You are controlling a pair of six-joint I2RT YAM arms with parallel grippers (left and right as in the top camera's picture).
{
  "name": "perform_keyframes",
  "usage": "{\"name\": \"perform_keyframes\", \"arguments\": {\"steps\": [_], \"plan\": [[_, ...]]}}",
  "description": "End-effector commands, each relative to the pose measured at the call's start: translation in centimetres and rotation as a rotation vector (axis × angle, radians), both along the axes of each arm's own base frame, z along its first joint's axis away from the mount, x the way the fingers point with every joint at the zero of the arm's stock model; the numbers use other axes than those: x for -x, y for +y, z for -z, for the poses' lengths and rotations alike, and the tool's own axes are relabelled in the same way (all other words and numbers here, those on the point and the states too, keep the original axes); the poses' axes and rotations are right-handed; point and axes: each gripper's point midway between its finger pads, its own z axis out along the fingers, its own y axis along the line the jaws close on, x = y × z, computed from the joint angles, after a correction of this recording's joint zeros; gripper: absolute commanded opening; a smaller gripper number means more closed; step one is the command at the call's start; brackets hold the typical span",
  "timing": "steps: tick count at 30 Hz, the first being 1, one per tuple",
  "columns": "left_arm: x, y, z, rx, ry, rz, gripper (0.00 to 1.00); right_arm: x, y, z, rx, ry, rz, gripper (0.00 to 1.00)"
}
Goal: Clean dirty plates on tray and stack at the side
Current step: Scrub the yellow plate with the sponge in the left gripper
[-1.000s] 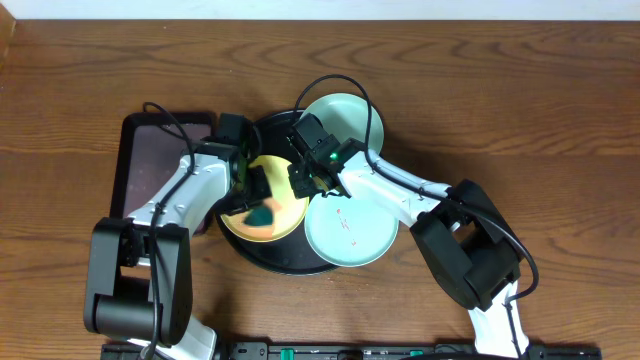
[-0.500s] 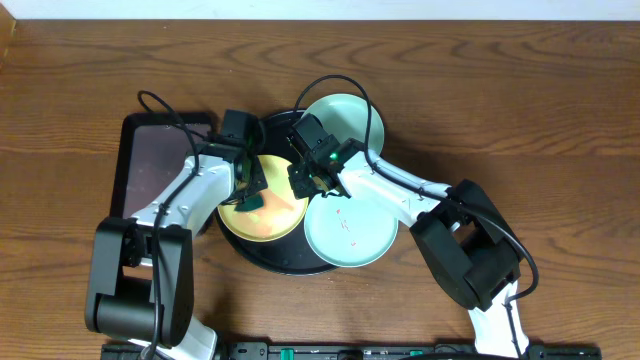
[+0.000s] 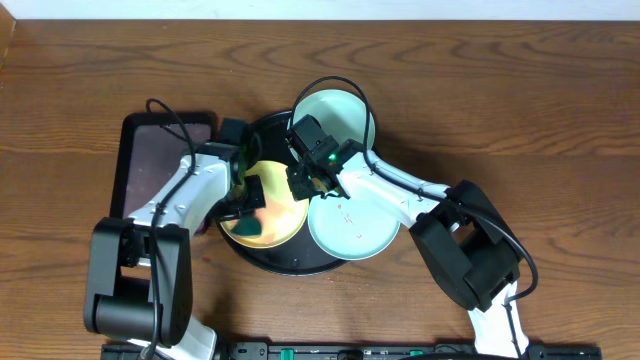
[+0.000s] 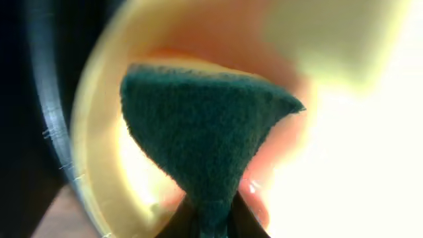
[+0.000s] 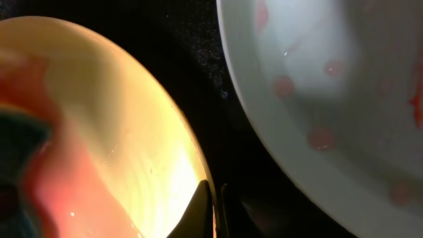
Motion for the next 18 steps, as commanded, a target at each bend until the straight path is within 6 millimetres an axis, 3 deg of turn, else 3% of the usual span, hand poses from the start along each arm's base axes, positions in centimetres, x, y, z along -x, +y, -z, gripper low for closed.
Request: {"name": "perform_keyframes", "arguments": {"steps": [1, 6, 10, 15, 18], "plan": [[-0.4, -3.6, -0.1, 0.191, -0.031, 0.151, 0.07, 0.0, -0.4, 1.0, 0.028, 0.009, 0.000, 0.02], [-5.1, -3.6, -0.7, 0.176, -0.225, 0.140, 0.06, 0.0, -0.4, 1.0, 0.028, 0.009, 0.000, 0.02], [-8.2, -0.7, -1.9, 0.046, -0.320, 0.000, 0.08, 0.1, -0.3, 1.0, 0.028, 0.015, -0.003, 0.01], [-10.3, 1.6, -6.9, 0.008, -0.356, -0.060, 0.07, 0.3, -0.5, 1.1, 0.034, 0.020, -0.002, 0.01], [-10.4, 3.1, -10.3, 0.003, -0.362, -0.098, 0.08, 0.3, -0.5, 1.1, 0.033, 0.019, -0.003, 0.01]]}}
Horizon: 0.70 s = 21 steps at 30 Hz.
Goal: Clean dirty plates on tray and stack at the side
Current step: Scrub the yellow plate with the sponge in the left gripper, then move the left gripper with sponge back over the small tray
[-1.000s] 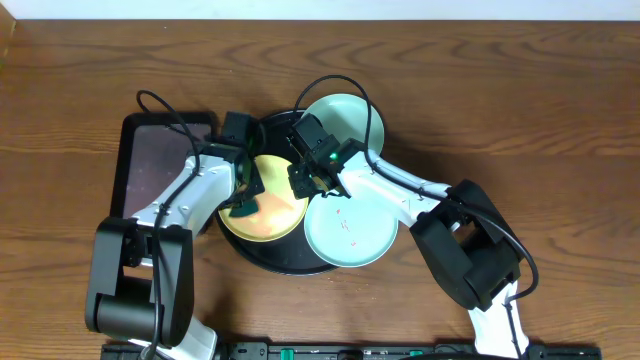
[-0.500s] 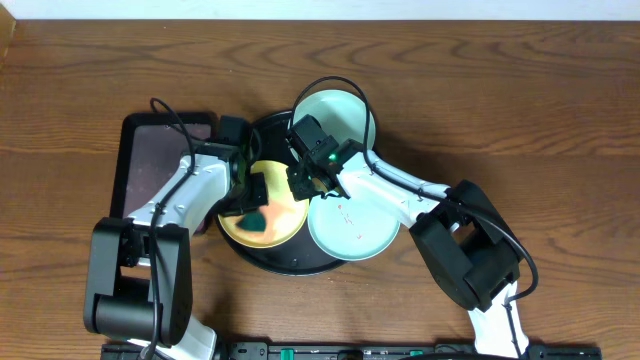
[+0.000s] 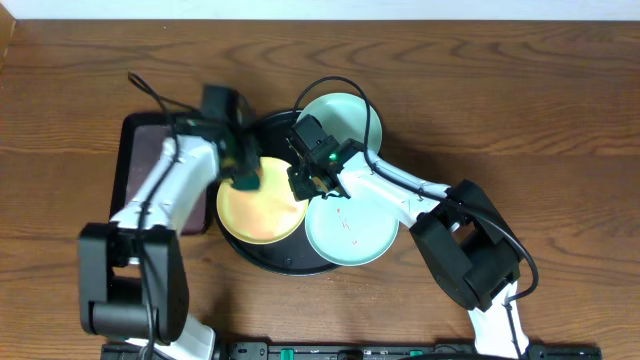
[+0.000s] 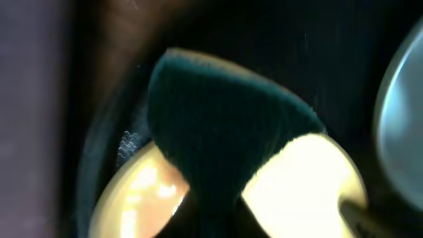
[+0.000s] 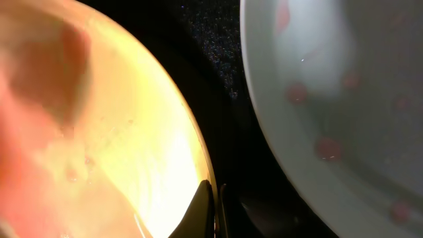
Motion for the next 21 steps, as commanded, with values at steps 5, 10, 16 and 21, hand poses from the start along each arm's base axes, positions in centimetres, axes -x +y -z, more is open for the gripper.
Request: {"name": "perform_keyframes", "arguments": {"steps": [5, 10, 16, 21], "plan": [[-0.6, 4.8, -9.2, -0.031, -0.105, -0.138, 0.07, 0.1, -0.3, 1.2, 0.028, 0.012, -0.002, 0.01], [1.0, 8.9, -11.6, -0.071, -0.137, -0.246, 0.07, 0.5, -0.2, 2.4, 0.032, 0.041, -0.009, 0.02], [2.8, 13.4, -11.3, -0.114, -0.103, -0.369, 0.08, 0.7, 0.0, 2.5, 0.021, 0.053, -0.016, 0.01], [3.8, 15.0, -10.9, -0.115, -0.074, -0.418, 0.07, 0.7, 0.4, 1.2, -0.008, 0.047, -0.029, 0.01]]}}
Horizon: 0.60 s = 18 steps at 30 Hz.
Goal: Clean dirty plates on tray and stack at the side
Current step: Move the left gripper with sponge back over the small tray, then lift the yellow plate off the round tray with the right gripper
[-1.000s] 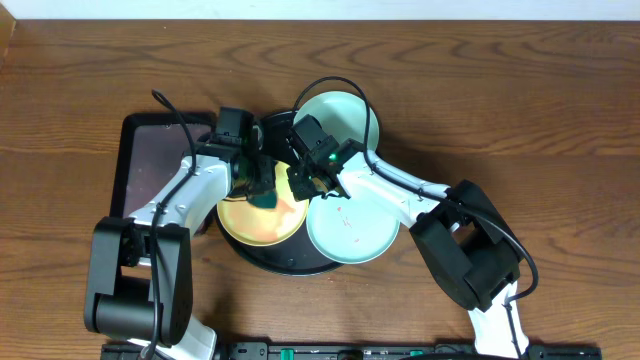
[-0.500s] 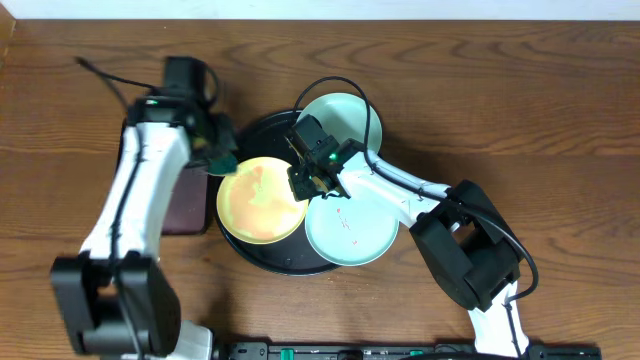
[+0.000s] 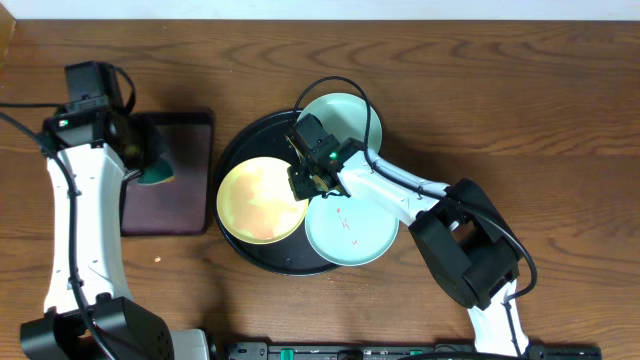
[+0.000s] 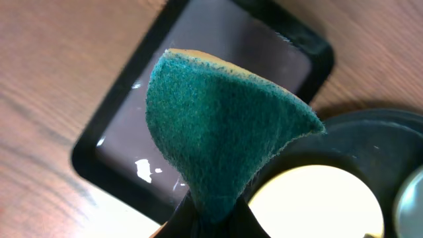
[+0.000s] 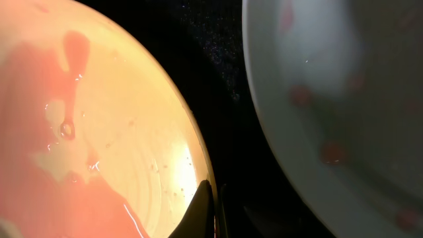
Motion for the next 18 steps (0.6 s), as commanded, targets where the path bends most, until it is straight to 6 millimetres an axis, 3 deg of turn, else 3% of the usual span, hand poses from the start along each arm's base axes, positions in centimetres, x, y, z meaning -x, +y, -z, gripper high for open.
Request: {"name": "perform_keyframes", "arguments": {"steps": [1, 9, 18], "plan": [[0.4, 0.9, -0.2, -0.014, 0.006, -0.026, 0.07, 0.5, 0.4, 0.4, -0.001, 0.015, -0.033, 0.01], [0.4, 1.0, -0.2, -0.015, 0.005, -0.029, 0.07, -1.5, 0.3, -7.3, 0.022, -0.234, -0.068, 0.01], [0.4, 1.0, -0.2, -0.014, 0.006, -0.030, 0.07, -2.6, -2.0, -13.3, 0.291, -0.579, -0.065, 0.01]]}}
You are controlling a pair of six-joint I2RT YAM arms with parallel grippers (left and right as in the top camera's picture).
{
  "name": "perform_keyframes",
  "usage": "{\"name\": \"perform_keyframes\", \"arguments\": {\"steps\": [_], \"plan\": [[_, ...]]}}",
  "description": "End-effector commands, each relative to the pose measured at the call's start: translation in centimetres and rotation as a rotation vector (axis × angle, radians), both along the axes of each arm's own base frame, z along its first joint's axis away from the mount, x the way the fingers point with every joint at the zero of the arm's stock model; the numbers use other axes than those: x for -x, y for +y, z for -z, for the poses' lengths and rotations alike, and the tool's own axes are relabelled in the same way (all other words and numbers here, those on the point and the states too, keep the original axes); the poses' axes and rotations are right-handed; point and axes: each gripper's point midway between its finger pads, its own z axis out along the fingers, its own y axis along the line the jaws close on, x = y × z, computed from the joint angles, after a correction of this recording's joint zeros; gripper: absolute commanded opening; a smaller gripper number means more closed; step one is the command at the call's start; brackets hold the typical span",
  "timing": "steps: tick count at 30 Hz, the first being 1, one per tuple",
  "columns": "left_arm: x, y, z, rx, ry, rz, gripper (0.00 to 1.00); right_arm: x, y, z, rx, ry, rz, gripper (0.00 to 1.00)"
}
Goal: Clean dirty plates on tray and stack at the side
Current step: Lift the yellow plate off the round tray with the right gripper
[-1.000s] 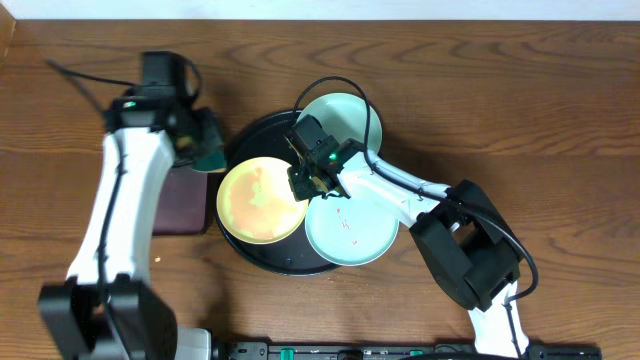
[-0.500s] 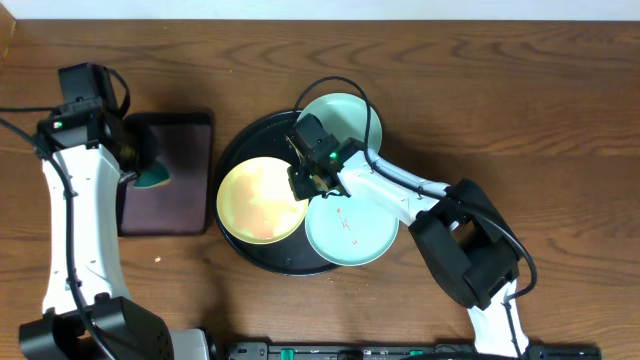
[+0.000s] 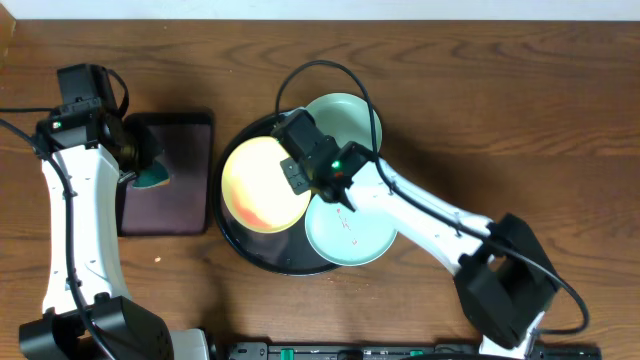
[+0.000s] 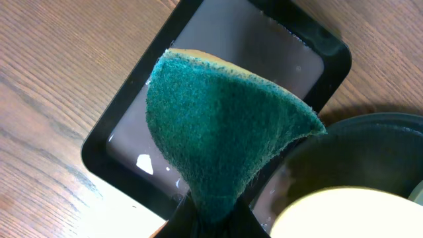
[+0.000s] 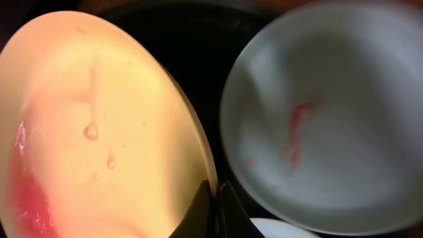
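Note:
A yellow plate [image 3: 262, 184] with red smears is tilted up over the round black tray [image 3: 262, 255]; my right gripper [image 3: 300, 177] is shut on its right rim. In the right wrist view the yellow plate [image 5: 99, 132] fills the left, red liquid running down it. Two pale green plates lie on the tray: one at the back [image 3: 350, 118], one at the front right [image 3: 350, 232], both with red spots. My left gripper [image 3: 135, 160] is shut on a green sponge [image 4: 218, 132] over the rectangular dark tray [image 3: 170, 185] at the left.
The wooden table [image 3: 500, 100] surrounds both trays. The rectangular dark tray [image 4: 297, 59] holds a shallow film of water. The right arm reaches across the front green plate. A black rail runs along the table's front edge [image 3: 350, 350].
My right gripper has raised the yellow plate's rim, so the plate now tilts and its red liquid runs down. The left gripper with the sponge stays over the rectangular tray, barely shifted.
First my left gripper pressed the sponge on the yellow plate while my right gripper held its rim. Then the sponge was at the plate's back edge. Later it was over the rectangular tray at the left. Now the plate is tipped up.

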Motion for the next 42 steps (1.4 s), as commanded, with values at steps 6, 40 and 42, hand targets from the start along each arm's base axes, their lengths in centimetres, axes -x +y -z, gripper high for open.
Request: {"name": "perform_keyframes", "arguments": {"steps": [6, 40, 42], "plan": [[0.0, 0.4, -0.3, -0.013, -0.003, -0.010, 0.07, -1.2, -1.8, -7.7, 0.313, -0.459, 0.082, 0.01], [0.1, 0.4, -0.2, -0.012, -0.001, -0.010, 0.07, 1.9, -0.3, -15.9, 0.415, -0.789, 0.174, 0.01], [0.1, 0.4, -0.2, -0.012, -0.001, -0.010, 0.07, 2.3, 0.0, -13.9, 0.377, -0.710, 0.128, 0.01]]}}
